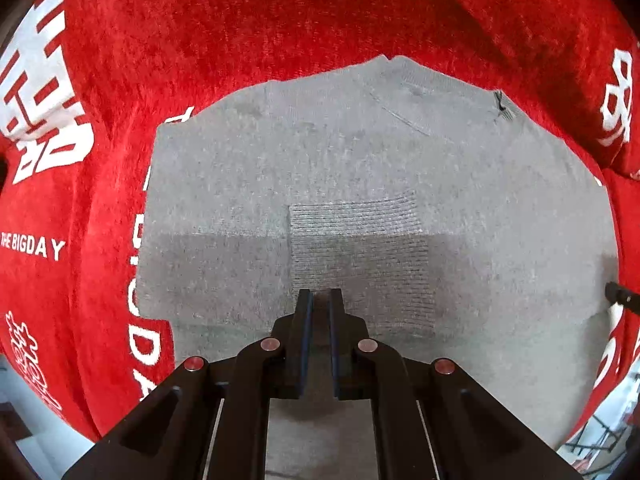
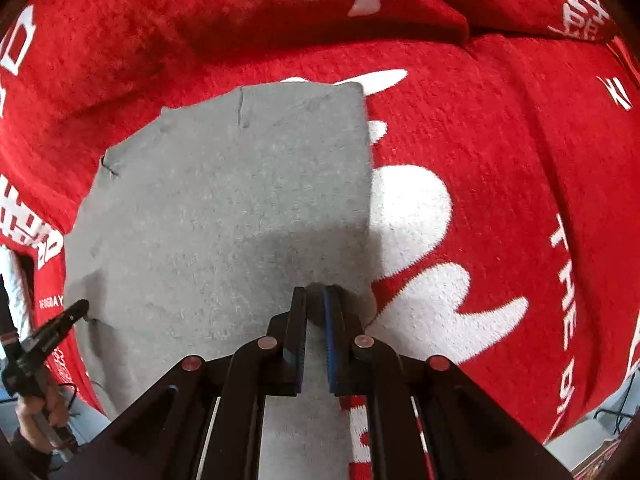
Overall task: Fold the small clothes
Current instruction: 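Lift the hem with both grippers and fold it toward the collar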
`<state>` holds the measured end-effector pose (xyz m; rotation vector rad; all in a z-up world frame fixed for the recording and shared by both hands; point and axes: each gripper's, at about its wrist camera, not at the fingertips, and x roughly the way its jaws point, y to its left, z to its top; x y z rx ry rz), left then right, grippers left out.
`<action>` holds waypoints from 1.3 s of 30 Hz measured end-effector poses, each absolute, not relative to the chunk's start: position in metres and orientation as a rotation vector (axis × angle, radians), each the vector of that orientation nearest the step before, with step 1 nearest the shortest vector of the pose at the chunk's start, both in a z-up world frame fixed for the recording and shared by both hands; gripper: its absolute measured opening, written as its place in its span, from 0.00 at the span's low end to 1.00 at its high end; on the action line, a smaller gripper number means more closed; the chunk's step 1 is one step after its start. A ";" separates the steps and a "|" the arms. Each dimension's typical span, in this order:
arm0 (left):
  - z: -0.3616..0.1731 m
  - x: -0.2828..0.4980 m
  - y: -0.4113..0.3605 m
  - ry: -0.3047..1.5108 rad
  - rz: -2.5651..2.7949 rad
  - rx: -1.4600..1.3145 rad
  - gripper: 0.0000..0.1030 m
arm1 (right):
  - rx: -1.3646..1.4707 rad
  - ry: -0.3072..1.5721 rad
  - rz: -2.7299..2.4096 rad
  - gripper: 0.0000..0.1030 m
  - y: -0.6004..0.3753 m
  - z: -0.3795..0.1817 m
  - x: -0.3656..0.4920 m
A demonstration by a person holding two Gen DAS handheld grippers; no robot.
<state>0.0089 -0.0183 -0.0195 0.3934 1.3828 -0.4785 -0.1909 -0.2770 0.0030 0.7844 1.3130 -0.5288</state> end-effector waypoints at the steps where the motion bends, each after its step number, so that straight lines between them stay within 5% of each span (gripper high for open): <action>1: -0.019 0.008 -0.019 1.385 -0.486 0.404 0.08 | 0.785 1.317 -0.531 0.10 -0.277 0.007 -0.189; 18: 0.006 -0.019 -0.025 1.418 -0.459 0.403 0.08 | 0.820 1.365 -0.473 0.10 -0.245 0.021 -0.183; 19: 0.007 -0.021 -0.025 1.427 -0.457 0.397 0.15 | 0.819 1.370 -0.466 0.10 -0.243 0.020 -0.179; 21: 0.009 -0.020 -0.020 1.433 -0.444 0.393 0.98 | 0.814 1.381 -0.453 0.10 -0.241 0.019 -0.178; 28: 0.015 -0.029 -0.024 1.401 -0.417 0.446 1.00 | 0.841 1.400 -0.423 0.11 -0.238 0.015 -0.181; 32: 0.020 -0.036 -0.024 1.392 -0.371 0.456 1.00 | 0.838 1.403 -0.420 0.57 -0.239 0.017 -0.187; 36: 0.016 -0.039 -0.022 1.417 -0.347 0.458 1.00 | 0.830 1.379 -0.391 0.60 -0.241 0.024 -0.192; 39: 0.014 -0.042 -0.022 1.424 -0.336 0.462 1.00 | 0.795 1.338 -0.375 0.80 -0.243 0.032 -0.197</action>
